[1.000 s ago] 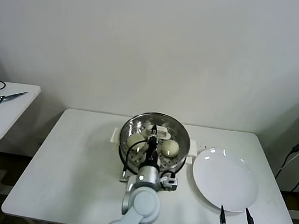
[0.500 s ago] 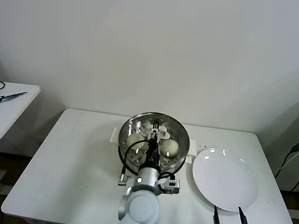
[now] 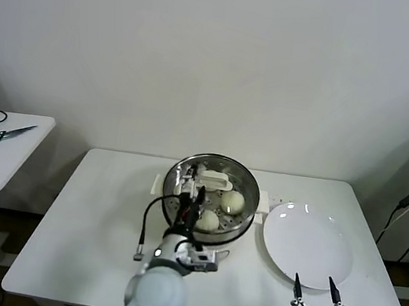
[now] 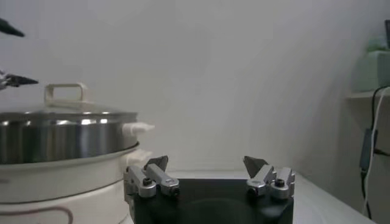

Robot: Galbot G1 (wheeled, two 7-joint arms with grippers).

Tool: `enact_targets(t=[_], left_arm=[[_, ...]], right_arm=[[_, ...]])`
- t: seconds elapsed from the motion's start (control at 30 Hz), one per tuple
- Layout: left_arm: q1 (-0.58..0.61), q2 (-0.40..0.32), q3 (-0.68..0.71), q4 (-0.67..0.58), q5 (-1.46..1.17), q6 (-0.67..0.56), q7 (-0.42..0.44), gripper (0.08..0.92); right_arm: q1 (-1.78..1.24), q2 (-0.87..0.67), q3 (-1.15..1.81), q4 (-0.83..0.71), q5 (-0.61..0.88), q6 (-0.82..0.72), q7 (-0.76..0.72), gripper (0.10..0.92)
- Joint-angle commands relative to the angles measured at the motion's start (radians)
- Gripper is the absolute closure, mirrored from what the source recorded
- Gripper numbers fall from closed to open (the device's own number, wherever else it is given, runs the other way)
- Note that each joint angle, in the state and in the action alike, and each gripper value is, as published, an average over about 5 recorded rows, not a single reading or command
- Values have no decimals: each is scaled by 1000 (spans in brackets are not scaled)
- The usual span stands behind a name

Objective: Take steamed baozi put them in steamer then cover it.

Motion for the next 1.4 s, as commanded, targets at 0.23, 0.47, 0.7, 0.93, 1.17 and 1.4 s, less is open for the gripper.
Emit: enact_targets(t=[0.23,0.47,0.7,0.93,1.17,1.4], left_arm=[[216,185,-723,-87,-1391,-371,-196,177],[380,209,-801,11,-1610,-550,-195,177],[439,165,-721,148,-1621,-691,-199,177],[459,128,-637,221,-1573,-763,-199,177],[465,115,-607,208,-1549,-774,-197,177],[471,112,-587,201,-1536,-773,-198,177]], right_arm=[[15,-6,-4,23,7,-5,50,203],[22,-5,-4,4,9,6,47,203],[34,1,-4,-16,12,3,51,203],[31,0,-2,-23,30,2,48,203],[31,-1,-2,-25,32,9,47,203],[30,-5,-3,-18,32,7,46,203]])
